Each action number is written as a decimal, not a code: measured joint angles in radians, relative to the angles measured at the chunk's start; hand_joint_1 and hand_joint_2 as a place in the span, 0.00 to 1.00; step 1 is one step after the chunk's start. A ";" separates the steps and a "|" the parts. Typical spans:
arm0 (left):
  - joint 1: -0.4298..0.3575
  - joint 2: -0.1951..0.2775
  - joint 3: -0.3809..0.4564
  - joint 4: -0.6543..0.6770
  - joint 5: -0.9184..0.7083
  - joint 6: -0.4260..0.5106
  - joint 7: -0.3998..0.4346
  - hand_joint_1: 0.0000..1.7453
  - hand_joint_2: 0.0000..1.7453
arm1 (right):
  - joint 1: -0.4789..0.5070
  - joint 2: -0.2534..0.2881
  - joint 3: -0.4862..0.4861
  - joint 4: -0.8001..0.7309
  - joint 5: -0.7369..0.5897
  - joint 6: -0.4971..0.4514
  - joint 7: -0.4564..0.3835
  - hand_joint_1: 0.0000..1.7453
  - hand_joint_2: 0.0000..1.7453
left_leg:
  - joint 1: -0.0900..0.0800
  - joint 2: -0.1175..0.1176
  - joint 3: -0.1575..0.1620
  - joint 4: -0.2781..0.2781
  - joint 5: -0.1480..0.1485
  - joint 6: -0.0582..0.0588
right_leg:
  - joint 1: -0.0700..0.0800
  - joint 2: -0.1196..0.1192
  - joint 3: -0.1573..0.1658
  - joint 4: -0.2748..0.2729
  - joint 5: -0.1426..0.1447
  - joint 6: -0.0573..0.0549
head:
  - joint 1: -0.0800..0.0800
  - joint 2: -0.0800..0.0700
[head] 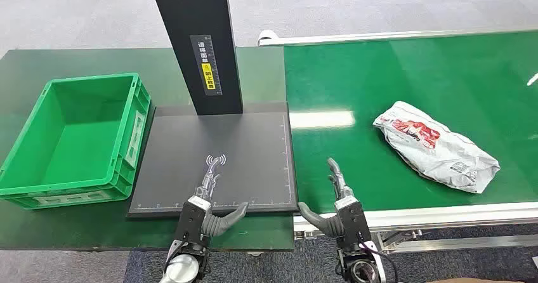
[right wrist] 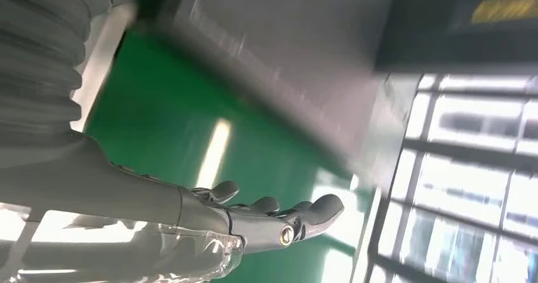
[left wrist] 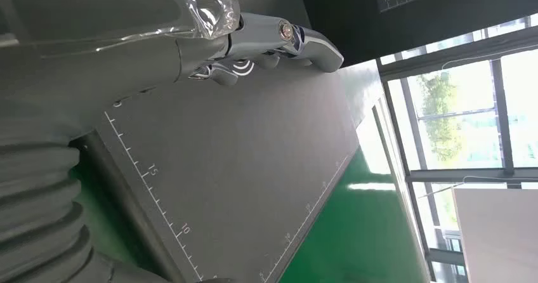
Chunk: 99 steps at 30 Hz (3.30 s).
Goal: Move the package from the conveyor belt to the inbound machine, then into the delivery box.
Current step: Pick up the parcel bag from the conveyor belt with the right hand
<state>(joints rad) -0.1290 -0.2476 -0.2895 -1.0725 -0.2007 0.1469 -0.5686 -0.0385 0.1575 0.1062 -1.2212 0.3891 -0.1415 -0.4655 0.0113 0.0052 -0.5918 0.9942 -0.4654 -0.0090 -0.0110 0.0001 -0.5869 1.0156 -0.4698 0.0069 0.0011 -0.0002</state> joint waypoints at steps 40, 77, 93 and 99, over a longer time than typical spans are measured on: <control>0.057 0.035 -0.014 -0.048 0.035 0.023 -0.018 0.00 1.00 | -0.304 -0.251 -0.276 0.414 0.547 -0.309 0.241 0.00 1.00 | 0.000 -0.001 -0.001 0.000 0.000 0.000 | 0.000 0.000 0.000 0.000 0.000 0.000 | 0.000 0.000; 0.062 0.060 -0.016 -0.056 0.064 0.056 -0.011 0.00 1.00 | -0.516 -0.359 -0.294 0.754 0.710 -0.279 0.353 0.00 1.00 | -0.001 -0.001 -0.001 0.000 0.000 0.000 | -0.001 0.000 0.000 0.000 0.000 0.000 | 0.000 0.000; 0.072 0.067 -0.018 -0.069 0.066 0.064 -0.012 0.00 1.00 | -0.588 -0.354 -0.274 0.830 0.748 -0.230 0.377 1.00 1.00 | -0.001 -0.001 -0.001 0.000 0.000 0.000 | -0.001 0.000 -0.001 0.000 0.000 0.001 | 0.000 0.000; 0.077 0.071 -0.024 -0.074 0.066 0.065 -0.012 0.00 1.00 | -0.592 -0.349 -0.274 0.838 0.747 -0.235 0.367 1.00 1.00 | -0.001 -0.001 -0.002 0.000 0.000 0.001 | -0.001 0.000 -0.001 0.000 0.000 0.001 | 0.000 0.000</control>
<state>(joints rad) -0.0521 -0.1765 -0.3138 -1.1460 -0.1347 0.2117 -0.5802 -0.6304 -0.1910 -0.1675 -0.3836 1.1364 -0.3769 -0.0980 0.0104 0.0038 -0.5934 0.9947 -0.4653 -0.0085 -0.0120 -0.0002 -0.5874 1.0158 -0.4695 0.0074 0.0008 -0.0003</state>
